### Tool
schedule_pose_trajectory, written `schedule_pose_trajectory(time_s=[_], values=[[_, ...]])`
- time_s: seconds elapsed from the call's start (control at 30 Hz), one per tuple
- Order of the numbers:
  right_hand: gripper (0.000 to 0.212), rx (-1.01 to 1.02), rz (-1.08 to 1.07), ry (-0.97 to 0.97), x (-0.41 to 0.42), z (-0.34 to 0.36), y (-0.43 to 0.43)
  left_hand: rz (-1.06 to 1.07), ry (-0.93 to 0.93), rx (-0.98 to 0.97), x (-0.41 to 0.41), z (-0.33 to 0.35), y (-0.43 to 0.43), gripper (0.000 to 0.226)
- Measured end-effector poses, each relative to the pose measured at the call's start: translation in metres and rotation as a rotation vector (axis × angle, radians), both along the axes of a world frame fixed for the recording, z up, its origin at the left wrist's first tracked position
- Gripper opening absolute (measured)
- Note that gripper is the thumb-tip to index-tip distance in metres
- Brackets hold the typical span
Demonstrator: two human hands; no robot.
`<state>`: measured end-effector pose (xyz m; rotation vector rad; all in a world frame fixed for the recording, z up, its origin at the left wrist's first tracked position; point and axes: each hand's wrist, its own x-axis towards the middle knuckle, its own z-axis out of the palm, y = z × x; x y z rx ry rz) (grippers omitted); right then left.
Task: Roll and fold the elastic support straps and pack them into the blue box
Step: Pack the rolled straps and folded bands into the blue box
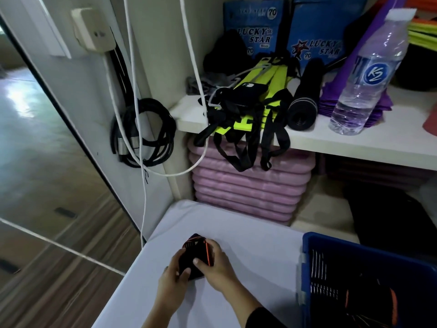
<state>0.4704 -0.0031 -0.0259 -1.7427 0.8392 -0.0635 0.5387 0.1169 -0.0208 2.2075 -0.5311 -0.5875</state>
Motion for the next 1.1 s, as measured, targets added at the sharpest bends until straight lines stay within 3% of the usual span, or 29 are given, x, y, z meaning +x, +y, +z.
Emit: schedule_pose_trajectory(time_s=[0.27,0.6,0.73,0.8,0.87,1.1], values=[[0.051,0.019,-0.102,-0.070,-0.021,0.003,-0.011,-0.092,-0.072,-0.032,-0.014,0.001,-0.009,0.055],[0.054,-0.213,-0.277,-0.368,-0.087,0.090,-0.059,-0.244,-0.440,-0.120,-0.065,0.060,-0.047,0.071],[0.054,-0.253,-0.370,-0.453,-0.138,0.124,-0.091,-0.372,-0.483,-0.142,-0.091,0.078,-0.066,0.065],[0.051,-0.255,-0.400,-0.488,-0.169,0.138,-0.102,-0.442,-0.483,-0.140,-0.108,0.086,-0.076,0.051],[0.049,-0.262,-0.438,-0.497,-0.202,0.144,-0.110,-0.510,-0.481,-0.137,-0.125,0.089,-0.087,0.042],[0.050,-0.173,-0.569,-0.338,-0.288,0.124,-0.122,-0.697,-0.469,-0.063,-0.170,0.085,-0.111,0.045]])
